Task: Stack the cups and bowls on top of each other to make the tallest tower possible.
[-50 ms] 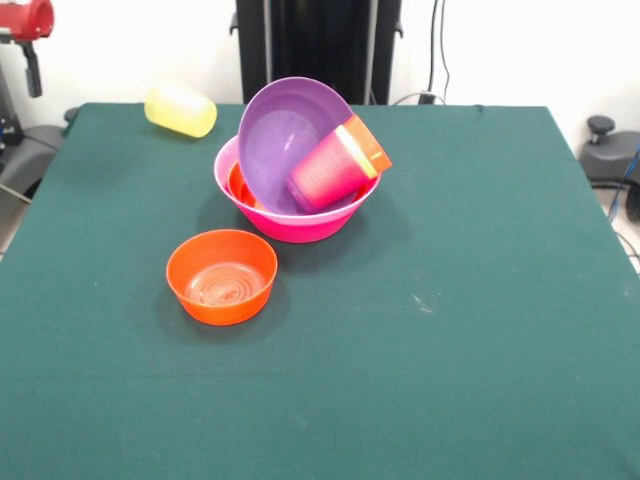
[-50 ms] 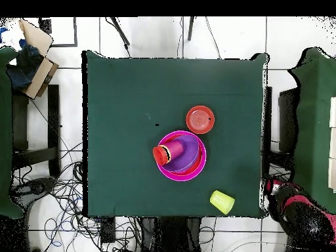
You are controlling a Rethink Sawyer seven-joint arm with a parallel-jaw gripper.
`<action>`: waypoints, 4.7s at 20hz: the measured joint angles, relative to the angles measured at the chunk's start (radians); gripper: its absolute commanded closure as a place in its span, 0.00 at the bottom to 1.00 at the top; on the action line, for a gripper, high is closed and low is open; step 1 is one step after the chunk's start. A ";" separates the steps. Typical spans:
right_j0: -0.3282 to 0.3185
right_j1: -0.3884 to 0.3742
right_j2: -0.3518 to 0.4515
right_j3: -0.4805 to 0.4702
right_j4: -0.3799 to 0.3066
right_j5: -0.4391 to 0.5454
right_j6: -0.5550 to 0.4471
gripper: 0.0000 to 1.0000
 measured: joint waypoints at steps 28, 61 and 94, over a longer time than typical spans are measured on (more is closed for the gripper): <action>0.189 -0.037 -0.273 0.122 -0.127 -0.285 0.009 0.00; 0.415 0.097 -0.605 0.176 -0.126 -0.518 0.026 0.00; 0.349 0.044 -0.608 0.190 -0.114 -0.561 0.026 0.00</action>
